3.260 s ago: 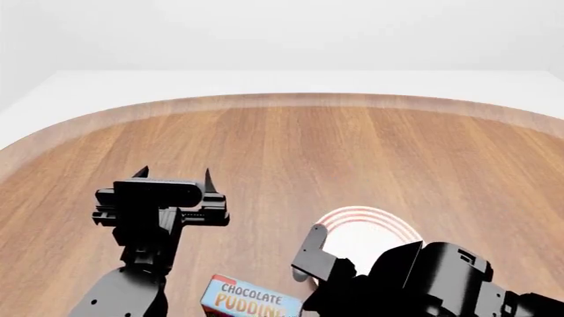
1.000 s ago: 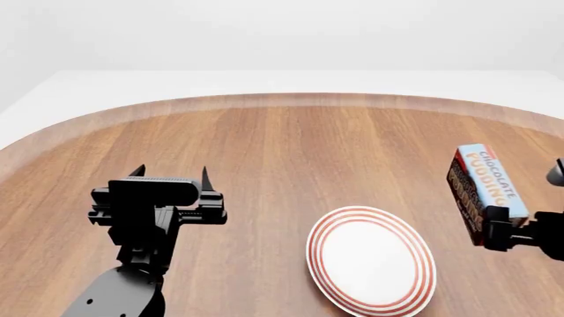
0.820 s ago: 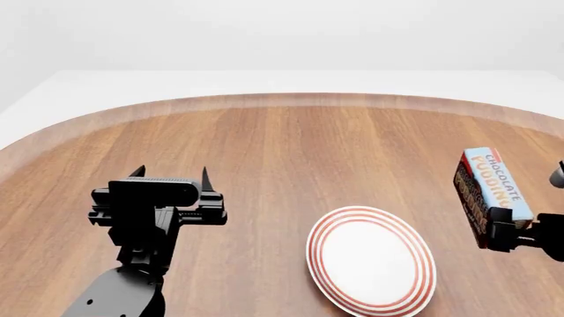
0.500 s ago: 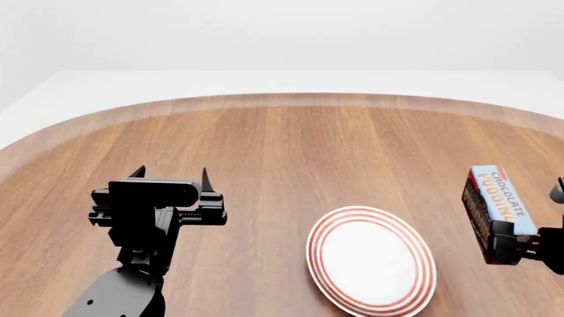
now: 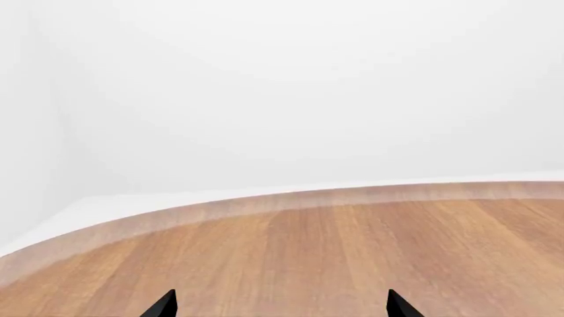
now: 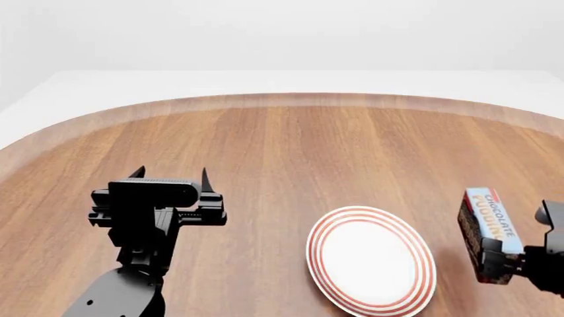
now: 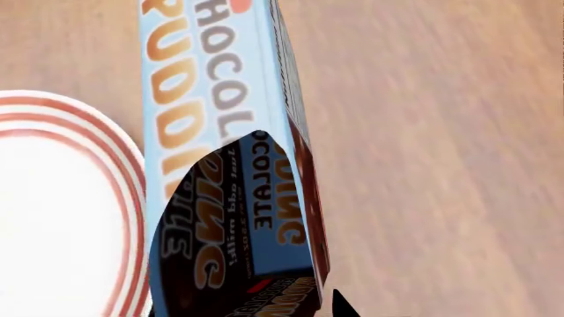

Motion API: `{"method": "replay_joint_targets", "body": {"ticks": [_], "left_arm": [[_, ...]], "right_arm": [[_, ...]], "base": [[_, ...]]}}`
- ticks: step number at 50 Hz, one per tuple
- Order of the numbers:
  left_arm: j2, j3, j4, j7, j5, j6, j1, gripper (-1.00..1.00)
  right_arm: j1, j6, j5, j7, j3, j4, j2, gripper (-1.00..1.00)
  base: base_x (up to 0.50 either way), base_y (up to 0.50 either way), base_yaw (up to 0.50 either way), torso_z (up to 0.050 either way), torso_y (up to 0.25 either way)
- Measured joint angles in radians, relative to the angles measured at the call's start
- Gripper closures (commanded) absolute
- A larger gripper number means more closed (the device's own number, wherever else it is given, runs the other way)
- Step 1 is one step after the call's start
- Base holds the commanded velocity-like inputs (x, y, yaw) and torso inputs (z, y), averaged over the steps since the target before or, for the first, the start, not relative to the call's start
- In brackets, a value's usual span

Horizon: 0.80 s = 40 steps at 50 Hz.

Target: Put the chocolate pudding to the right of the plate.

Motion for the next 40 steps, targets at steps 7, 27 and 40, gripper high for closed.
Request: {"method": "replay_joint_targets", "body": {"ticks": [7, 27, 40], "left_arm": [[-0.002, 0.001, 0.000, -0.002, -0.002, 0.002, 0.002, -1.00], [-0.007, 0.005, 0.001, -0.007, -0.007, 0.007, 0.006, -1.00], [-0.009, 0.008, 0.003, -0.011, -0.011, 0.008, 0.008, -1.00]], "right_arm": [[-0.006, -0.025, -0.012, -0.004, 0.001, 0.042, -0.012, 1.00], [-0.015, -0.054, -0.030, -0.015, -0.003, 0.098, -0.030, 1.00], [-0.018, -0.061, -0.036, -0.014, 0.001, 0.113, -0.029, -1.00]], "base": [[0.00, 0.00, 0.00, 0.000, 0.000], [0.00, 0.00, 0.00, 0.000, 0.000], [0.00, 0.00, 0.00, 0.000, 0.000]]}}
